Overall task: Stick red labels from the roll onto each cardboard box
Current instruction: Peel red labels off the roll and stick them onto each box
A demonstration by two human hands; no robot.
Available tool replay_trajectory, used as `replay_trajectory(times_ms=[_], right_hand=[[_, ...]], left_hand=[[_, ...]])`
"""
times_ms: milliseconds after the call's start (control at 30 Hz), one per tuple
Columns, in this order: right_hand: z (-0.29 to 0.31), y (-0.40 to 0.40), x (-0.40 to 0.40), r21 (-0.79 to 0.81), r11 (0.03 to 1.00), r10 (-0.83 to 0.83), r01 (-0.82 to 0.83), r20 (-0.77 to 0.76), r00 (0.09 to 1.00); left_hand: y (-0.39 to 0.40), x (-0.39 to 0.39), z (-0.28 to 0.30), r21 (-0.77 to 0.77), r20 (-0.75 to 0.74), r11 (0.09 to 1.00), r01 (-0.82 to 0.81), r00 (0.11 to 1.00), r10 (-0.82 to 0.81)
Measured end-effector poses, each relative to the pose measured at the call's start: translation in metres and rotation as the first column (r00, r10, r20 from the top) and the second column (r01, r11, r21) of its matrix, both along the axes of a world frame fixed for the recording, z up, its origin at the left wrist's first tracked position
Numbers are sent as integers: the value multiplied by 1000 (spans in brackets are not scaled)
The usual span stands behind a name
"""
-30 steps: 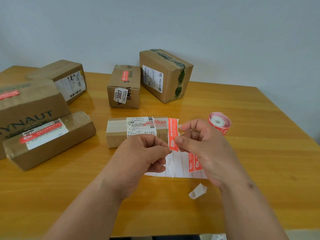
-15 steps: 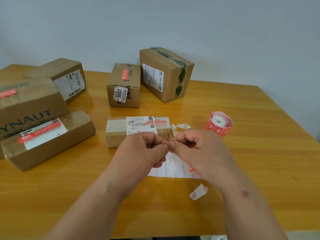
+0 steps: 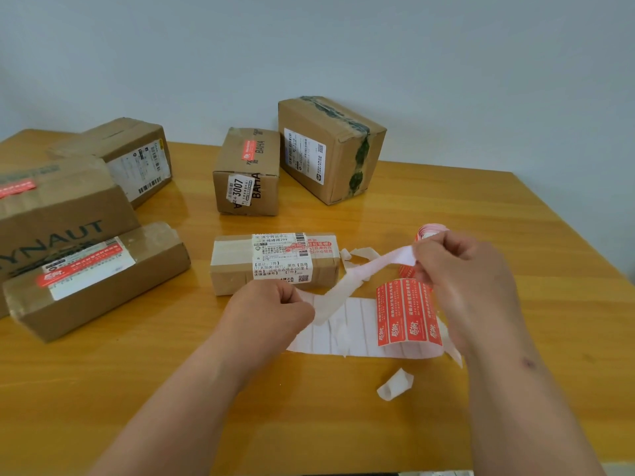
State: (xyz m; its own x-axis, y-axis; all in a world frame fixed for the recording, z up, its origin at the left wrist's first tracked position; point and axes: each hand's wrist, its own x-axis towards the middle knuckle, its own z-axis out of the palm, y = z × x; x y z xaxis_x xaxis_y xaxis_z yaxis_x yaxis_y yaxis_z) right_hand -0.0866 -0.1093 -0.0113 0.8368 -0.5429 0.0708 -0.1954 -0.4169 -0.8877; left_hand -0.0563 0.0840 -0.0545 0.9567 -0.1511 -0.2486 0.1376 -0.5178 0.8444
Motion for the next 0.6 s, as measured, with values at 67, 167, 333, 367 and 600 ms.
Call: replay_trajectory(times_ms=[67,167,333,367,600], right_hand=[[3,-4,0,59,994,-99,95,67,993],[7,-7,-1,147,976,-184,163,139,973],[6,4,0,45,999,6,-8,44,999],[4,7,-1,3,999,43,-43,30,999],[-1,26,1,-181,973,163,-145,90,983]], left_hand=[[0,2,-1,64,-7,998,15,1000,-14],[-2,2,-3,155,4,985,73,997,-75],[-9,-2,1,131,112,983,131,983,-146],[-10,-3,3,69,134,990,125,982,-133],[-9,-8,17,-377,117,925,42,993,2]])
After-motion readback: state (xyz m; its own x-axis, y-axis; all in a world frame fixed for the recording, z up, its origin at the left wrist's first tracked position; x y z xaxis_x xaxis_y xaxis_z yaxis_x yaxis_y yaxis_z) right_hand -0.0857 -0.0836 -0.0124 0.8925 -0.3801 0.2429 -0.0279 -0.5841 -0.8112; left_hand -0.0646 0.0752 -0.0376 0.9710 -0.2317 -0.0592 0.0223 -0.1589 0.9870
